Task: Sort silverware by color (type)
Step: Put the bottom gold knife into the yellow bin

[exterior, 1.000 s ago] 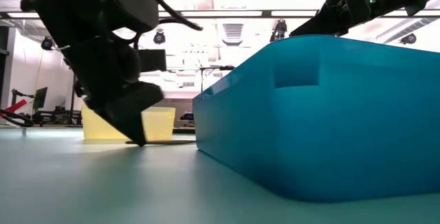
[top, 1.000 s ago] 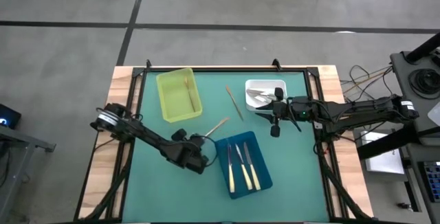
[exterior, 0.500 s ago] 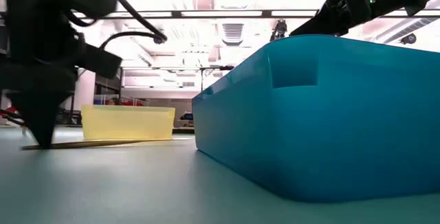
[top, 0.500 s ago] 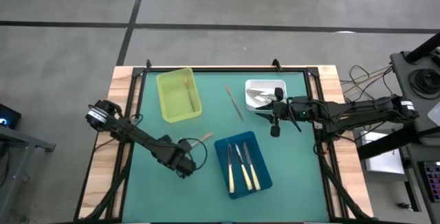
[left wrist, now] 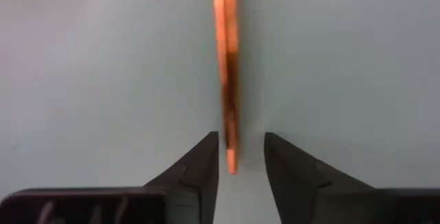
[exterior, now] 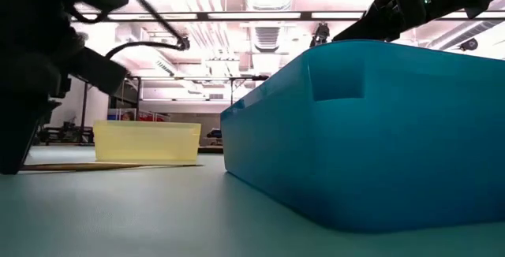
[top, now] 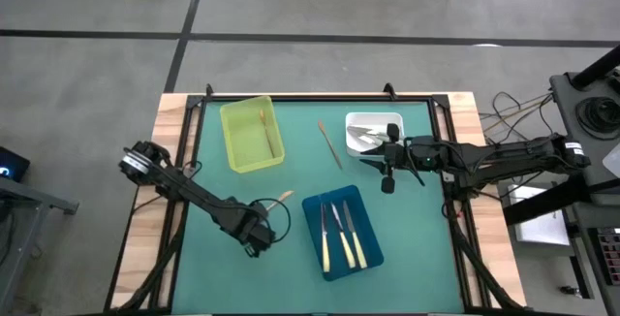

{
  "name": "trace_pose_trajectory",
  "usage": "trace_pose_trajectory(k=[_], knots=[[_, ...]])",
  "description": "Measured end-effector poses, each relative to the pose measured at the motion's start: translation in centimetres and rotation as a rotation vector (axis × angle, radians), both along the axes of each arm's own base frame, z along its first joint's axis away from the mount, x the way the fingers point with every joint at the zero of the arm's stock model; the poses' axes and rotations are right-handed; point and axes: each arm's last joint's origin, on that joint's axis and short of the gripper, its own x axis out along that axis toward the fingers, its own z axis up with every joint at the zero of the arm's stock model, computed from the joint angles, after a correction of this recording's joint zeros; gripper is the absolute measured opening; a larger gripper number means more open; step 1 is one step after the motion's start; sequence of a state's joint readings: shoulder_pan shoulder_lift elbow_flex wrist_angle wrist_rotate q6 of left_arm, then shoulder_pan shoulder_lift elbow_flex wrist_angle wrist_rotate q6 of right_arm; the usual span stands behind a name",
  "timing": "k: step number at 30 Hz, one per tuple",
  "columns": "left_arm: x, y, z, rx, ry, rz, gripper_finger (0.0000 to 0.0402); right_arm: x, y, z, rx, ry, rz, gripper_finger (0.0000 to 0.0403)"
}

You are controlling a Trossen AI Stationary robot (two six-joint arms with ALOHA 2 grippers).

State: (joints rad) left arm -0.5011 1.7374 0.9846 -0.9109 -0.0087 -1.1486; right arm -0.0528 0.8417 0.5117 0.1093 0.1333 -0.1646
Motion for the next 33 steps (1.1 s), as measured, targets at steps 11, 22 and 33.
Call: trace_pose_trajectory(k=[11, 22, 33], knots=[[1.6, -0.7, 4.6, -0.049, -0.124, -0.113, 0.0108, 0.0, 0.0, -0.1, -0.002, 0.003, 0.001, 0.0077], [3.1, 3.9, 3.7, -0.018, -0.236, -0.166, 0.0049, 0.0, 0.0, -0.1, 0.0, 0.003, 0.0, 0.0077], [3.5, 7.4, 1.3, -0.026, -0.302, -0.062, 0.0013, 0.0, 0.0, -0.1, -0.002, 0.004, 0.001, 0.0077]])
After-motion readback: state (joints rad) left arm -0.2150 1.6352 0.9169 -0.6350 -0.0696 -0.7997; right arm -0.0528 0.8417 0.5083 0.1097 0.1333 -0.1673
